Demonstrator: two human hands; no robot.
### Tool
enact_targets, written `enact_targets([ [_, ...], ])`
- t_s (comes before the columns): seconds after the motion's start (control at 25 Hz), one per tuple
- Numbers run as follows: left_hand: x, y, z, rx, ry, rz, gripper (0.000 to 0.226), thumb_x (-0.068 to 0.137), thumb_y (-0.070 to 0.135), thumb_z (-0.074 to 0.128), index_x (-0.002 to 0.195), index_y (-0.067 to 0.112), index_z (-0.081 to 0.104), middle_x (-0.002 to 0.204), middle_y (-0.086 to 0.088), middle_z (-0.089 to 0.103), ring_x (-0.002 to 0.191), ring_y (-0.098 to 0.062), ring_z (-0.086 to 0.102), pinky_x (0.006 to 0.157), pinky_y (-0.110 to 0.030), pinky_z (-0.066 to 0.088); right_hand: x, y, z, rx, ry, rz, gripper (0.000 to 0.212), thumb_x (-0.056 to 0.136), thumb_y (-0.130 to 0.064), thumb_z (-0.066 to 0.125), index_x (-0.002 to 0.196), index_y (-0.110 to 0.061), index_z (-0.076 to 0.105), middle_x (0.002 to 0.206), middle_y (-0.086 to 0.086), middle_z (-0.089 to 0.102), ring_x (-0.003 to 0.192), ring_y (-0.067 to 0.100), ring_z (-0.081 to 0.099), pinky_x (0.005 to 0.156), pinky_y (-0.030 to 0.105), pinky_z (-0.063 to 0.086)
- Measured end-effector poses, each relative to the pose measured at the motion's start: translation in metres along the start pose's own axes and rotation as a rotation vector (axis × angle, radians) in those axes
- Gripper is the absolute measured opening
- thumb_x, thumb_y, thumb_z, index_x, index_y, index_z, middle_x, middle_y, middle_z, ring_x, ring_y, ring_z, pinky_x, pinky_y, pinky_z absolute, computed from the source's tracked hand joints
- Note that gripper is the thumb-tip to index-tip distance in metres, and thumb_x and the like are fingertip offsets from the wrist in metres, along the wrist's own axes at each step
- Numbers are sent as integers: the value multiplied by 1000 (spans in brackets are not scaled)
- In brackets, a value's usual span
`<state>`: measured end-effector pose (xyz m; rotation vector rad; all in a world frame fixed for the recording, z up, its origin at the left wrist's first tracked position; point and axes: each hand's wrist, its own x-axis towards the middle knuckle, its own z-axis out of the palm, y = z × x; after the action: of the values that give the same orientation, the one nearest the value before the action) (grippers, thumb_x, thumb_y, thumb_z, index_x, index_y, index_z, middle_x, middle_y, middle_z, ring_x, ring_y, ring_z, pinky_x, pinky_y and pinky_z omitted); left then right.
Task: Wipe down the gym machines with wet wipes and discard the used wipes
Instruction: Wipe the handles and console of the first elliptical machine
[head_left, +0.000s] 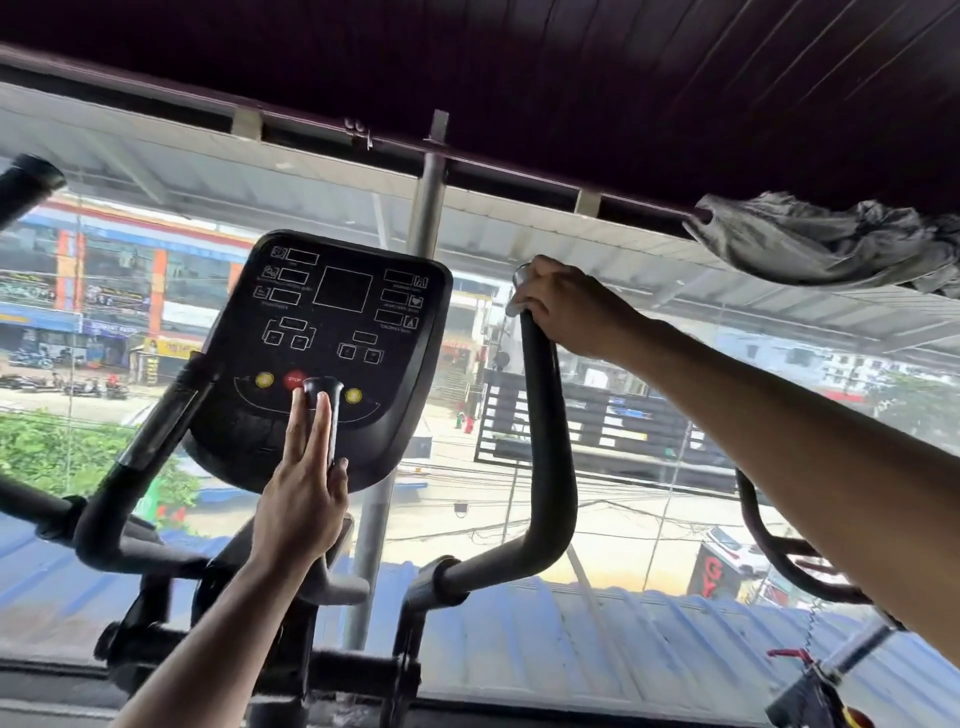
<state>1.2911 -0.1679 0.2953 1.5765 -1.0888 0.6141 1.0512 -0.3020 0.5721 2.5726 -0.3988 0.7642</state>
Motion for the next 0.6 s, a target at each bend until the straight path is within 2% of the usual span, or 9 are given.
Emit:
enact_targets([
  [0.12,0,2,0,15,-4,1,86,100,11,58,167,27,6,174,10,-11,107,-45,70,60,-33,48,-26,-12,-3,33,-74,-30,27,96,2,51,101,-2,77,106,7,56,98,20,60,90,33,46],
  [0.16,0,2,0,16,-5,2,86,101,11,57,167,27,5,174,9,-11,109,-45,69,60,-33,48,-33,-14,-5,48,-111,-31,28,97,0,52,105,-6,78,104,3,55,95,18,58,88,32,46],
  [0.24,-1,2,-1,9,-2,2,85,101,11,56,167,27,5,174,8,-11,114,-45,67,61,-34,50,-45,-16,-10,84,-197,-50,27,98,-3,55,111,-12,77,105,-1,55,92,13,56,82,23,43],
  [0.36,-1,2,-2,6,0,5,85,101,10,56,167,27,5,174,7,-11,111,-44,68,63,-36,51,-45,-11,-27,145,-306,-90,21,97,-14,66,112,-22,78,105,-5,61,92,7,59,77,12,43],
  [0.44,-1,3,-1,7,-1,2,86,101,10,57,167,28,5,174,8,-10,108,-44,69,63,-37,52,-28,0,-30,102,-189,-77,17,97,-21,69,111,-23,79,102,-6,61,91,8,58,82,15,45],
  [0.52,-2,3,-1,6,5,-4,86,100,9,58,167,28,7,174,7,-8,112,-46,67,64,-39,53,-11,8,-21,78,-25,-25,19,98,-15,65,113,-18,78,101,-4,57,93,11,57,85,21,45],
  [0.6,-2,3,-1,5,8,-1,86,99,8,59,167,27,10,175,6,-5,117,-46,65,64,-39,52,-8,6,-6,68,66,25,24,99,-7,60,114,-14,77,102,-5,51,96,13,57,85,24,43],
])
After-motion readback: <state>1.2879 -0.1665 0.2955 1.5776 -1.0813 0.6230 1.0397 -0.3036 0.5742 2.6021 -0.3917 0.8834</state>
